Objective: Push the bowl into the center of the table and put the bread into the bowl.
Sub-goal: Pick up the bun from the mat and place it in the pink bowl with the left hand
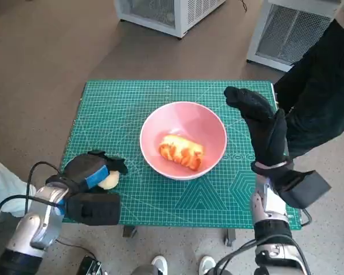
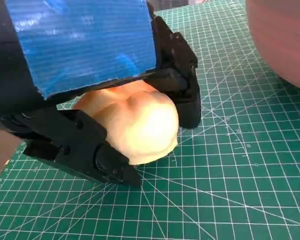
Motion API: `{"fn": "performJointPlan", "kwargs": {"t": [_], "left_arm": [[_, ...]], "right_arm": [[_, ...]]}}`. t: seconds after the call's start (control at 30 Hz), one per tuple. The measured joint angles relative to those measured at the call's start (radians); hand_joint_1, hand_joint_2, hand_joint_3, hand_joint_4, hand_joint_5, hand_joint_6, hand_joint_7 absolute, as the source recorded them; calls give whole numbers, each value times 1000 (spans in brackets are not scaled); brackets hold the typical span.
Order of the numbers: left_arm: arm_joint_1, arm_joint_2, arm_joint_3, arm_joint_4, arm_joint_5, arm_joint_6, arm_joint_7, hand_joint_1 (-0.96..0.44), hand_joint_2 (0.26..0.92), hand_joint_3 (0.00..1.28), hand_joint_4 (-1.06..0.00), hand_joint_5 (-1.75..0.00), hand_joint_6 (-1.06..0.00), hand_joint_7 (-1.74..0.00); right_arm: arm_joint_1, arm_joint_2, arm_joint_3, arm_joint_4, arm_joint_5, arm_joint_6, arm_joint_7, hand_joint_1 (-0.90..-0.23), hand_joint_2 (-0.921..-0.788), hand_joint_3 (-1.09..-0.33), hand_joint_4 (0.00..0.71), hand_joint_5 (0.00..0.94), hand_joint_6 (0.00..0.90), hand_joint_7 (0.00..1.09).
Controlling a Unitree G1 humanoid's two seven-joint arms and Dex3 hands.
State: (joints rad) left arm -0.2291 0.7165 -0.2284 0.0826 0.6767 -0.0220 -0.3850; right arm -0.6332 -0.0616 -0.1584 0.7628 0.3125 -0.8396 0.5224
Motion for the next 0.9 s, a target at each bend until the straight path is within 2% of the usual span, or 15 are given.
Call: {"fn": "performJointPlan", "kwargs": {"t": [0.47, 0.7, 0.9], "left_arm": [[3, 16, 76, -102, -99, 11, -73, 4, 913, 12, -792, -1091, -680, -1071], [-76, 16, 134, -165, -144, 38, -101, 4, 912, 7, -807, -1052, -677, -1098], [-189, 4, 174, -195, -166, 45, -71, 4, 914, 6, -803, -1046, -673, -1115]], "right_arm": [[-2, 0, -4, 16, 0, 0, 2, -754, -921, -787, 202, 1, 0, 607], [-7, 0, -8, 24, 1, 0, 4, -753, -921, -786, 202, 1, 0, 607], [-14, 0, -10, 26, 1, 0, 7, -752, -921, -786, 202, 1, 0, 607]]}}
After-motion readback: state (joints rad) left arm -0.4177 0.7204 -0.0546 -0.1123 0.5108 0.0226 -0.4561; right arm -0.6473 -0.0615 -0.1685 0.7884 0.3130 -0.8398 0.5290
